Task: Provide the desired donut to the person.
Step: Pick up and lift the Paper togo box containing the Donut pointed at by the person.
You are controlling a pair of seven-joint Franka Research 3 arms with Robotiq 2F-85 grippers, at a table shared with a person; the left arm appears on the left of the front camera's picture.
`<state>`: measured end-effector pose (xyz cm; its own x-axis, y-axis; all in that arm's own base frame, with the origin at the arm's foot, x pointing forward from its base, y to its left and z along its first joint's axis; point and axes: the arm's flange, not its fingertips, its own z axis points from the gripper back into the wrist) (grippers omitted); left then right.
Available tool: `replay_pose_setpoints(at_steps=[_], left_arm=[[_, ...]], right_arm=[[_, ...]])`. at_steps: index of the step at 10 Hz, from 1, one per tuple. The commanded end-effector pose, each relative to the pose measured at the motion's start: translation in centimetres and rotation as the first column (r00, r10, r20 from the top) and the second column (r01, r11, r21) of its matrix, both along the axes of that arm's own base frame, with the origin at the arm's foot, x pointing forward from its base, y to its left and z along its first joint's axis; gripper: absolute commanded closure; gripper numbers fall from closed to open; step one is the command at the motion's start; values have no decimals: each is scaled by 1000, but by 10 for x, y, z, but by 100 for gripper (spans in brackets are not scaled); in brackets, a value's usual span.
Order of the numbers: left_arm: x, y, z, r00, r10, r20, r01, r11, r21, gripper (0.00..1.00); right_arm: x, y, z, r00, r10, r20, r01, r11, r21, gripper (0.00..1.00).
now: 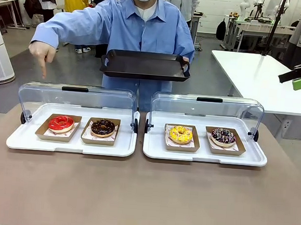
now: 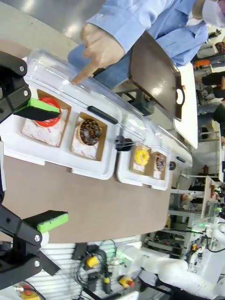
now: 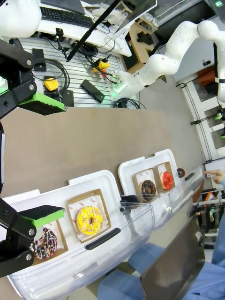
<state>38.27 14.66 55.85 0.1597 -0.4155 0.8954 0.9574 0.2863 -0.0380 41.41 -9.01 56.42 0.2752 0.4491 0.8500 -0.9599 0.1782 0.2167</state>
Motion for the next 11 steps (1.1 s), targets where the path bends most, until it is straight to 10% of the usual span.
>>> replay_pose_setpoints(at_steps=[1, 6, 11], left_arm=[[3, -17, 2, 999, -5, 46, -7, 966, 257, 0], [2, -95, -60, 947, -257, -194, 307, 535, 787, 0], [45, -157, -128, 943, -250, -220, 295, 321, 900, 0]], right_arm=[[0, 1, 0, 1000, 0, 2, 0, 1000, 2, 0], [0, 1, 0, 1000, 0, 2, 0, 1000, 2, 0], [0, 1, 0, 1000, 0, 2, 0, 1000, 2, 0]])
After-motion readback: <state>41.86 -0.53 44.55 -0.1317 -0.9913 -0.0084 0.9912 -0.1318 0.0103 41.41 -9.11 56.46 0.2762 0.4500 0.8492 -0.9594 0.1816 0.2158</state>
